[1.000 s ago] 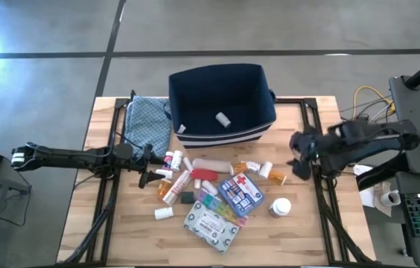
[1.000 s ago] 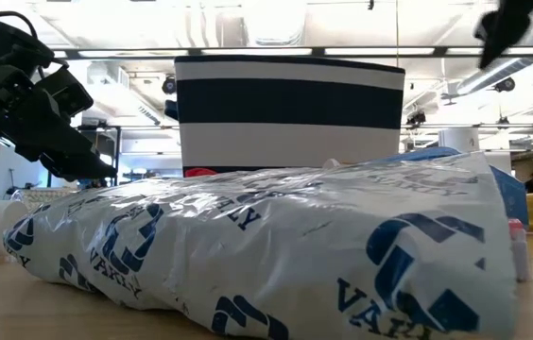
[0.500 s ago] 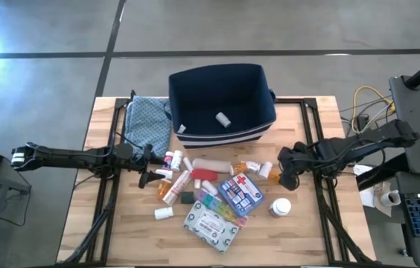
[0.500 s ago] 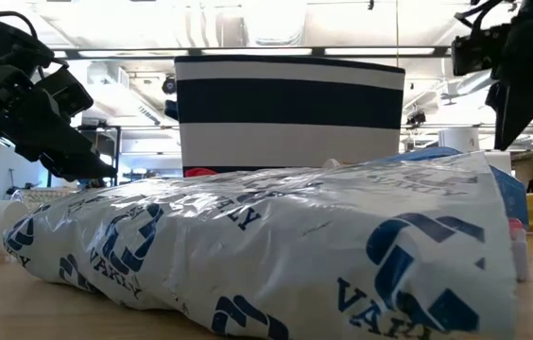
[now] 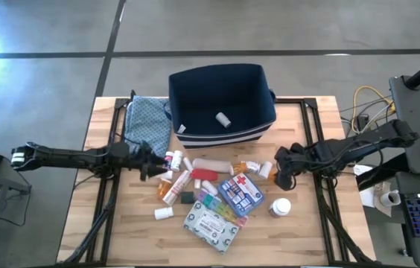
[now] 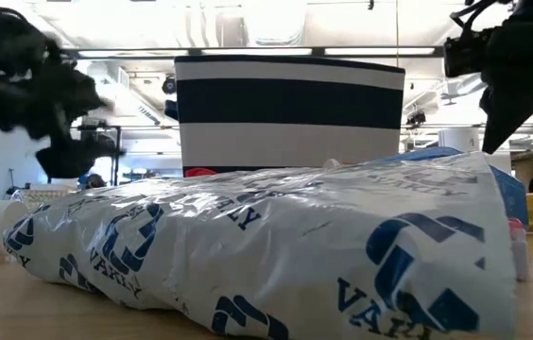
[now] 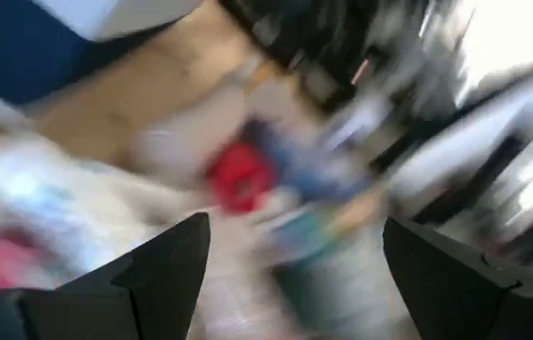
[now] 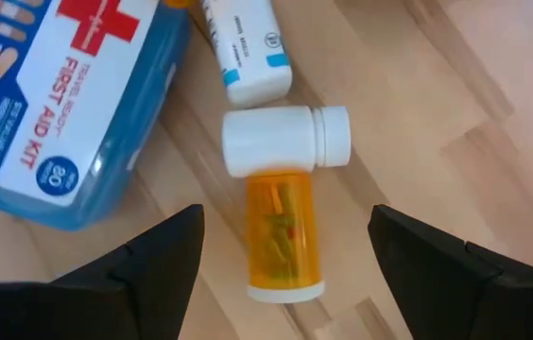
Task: Pick & place medical supplies in basket/bin
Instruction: Put the white pill bottle into the blue bin
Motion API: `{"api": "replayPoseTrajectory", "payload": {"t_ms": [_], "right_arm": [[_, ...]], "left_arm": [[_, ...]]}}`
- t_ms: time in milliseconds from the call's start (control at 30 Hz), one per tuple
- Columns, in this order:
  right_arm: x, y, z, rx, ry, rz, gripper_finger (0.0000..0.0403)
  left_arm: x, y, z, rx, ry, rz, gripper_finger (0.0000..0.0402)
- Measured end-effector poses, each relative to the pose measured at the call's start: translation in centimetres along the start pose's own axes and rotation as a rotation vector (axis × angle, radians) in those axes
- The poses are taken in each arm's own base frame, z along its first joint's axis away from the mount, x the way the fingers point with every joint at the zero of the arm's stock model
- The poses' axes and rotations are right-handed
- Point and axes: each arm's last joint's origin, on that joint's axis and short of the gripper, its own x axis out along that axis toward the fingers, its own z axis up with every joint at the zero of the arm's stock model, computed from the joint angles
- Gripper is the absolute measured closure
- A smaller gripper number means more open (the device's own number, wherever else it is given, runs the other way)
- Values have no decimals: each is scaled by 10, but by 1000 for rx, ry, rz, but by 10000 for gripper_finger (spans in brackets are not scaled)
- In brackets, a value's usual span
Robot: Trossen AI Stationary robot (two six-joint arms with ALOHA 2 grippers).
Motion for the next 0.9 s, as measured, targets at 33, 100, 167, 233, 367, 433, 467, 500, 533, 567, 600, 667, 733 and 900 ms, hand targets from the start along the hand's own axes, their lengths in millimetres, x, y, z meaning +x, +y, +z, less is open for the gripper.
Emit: {"api": "replayPoseTrajectory", "payload": {"t_ms": [33, 100, 167, 233, 367, 433, 467, 500, 533, 567, 600, 667, 733, 900], "right_arm": [[1, 0, 0, 18, 2, -2, 115], [3, 1, 1, 35, -1, -17, 117], [4, 2, 1, 34, -8, -32, 117], [6, 3, 2, 42, -10, -33, 116], [6, 5, 4, 159, -37, -11, 116], [6, 6, 6, 213, -71, -15, 118], [5, 6, 7, 243, -88, -15, 119], [5, 7, 8, 272, -105, -12, 121], [5, 7, 9, 296, -123, -11, 122], [5, 7, 10, 315, -133, -8, 123], [5, 8, 11, 327, -146, -6, 124], [5, 9, 12, 345, -164, 5, 126], [5, 9, 12, 327, -166, 4, 127], [5, 9, 12, 260, -166, -1, 126]], "left_arm": [[0, -2, 2, -126, -35, -8, 107], [0, -1, 4, -265, -85, 13, 107], [0, 0, 4, -284, -106, 29, 107], [0, -2, 5, -290, -100, 12, 107], [0, -6, 7, -353, -103, -5, 107], [0, -11, 9, -343, -102, -29, 107], [0, -16, 11, -287, -101, -56, 107], [-1, -24, 15, -220, -98, -95, 107], [-2, -33, 20, -152, -90, -133, 107], [-3, -43, 24, -77, -67, -162, 107], [-5, -52, 27, -6, -15, -172, 107], [-8, -66, 29, 106, 137, -118, 107], [-14, -74, 29, 199, 298, 17, 107], [-21, -105, 33, 370, 559, 157, 107]]}}
